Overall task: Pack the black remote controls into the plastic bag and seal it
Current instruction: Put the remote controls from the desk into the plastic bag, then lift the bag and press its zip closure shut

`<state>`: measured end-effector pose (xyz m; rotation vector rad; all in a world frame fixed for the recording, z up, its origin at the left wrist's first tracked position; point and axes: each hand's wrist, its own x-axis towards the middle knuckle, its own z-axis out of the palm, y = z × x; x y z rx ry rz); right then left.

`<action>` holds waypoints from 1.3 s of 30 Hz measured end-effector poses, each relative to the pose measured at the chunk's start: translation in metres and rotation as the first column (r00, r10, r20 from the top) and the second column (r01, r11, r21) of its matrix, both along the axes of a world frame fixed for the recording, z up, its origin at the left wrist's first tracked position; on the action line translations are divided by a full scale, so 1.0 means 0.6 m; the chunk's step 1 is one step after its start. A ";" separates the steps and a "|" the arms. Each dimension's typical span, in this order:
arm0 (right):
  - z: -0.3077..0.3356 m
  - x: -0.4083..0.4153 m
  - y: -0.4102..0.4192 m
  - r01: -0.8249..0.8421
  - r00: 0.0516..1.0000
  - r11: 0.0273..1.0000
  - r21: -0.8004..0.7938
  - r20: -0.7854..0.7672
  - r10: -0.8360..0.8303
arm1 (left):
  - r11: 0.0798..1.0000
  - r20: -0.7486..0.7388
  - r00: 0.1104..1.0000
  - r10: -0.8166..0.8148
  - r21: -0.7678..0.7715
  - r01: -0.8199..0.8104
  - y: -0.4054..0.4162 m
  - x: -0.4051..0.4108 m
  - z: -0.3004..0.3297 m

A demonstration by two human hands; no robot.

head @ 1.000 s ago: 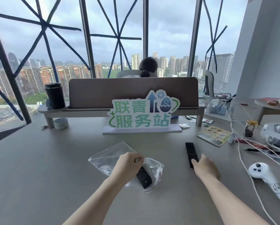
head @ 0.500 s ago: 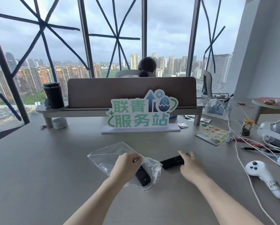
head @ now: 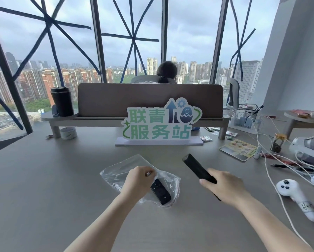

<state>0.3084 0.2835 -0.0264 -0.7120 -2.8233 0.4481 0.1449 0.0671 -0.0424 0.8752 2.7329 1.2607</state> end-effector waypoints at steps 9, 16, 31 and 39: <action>0.005 -0.065 -0.148 -0.151 0.967 0.988 -0.021 0.203 0.152 | 0.997 -0.003 1.000 0.027 0.076 -0.027 -0.002 0.010 0.004; -0.020 -0.109 -0.175 -0.079 0.977 0.906 -0.415 -0.215 -0.013 | 0.994 -0.005 0.998 0.059 0.088 -0.059 -0.029 -0.010 0.006; -0.052 -0.121 -0.130 0.055 0.967 0.933 -0.357 -0.212 -0.138 | 0.832 -0.065 0.996 -0.066 -0.554 0.019 -0.106 0.027 -0.028; 0.125 -0.109 -0.143 -0.261 0.788 0.545 -0.796 -0.502 -0.356 | 0.930 0.166 0.984 0.069 0.345 -0.124 -0.126 -0.021 0.149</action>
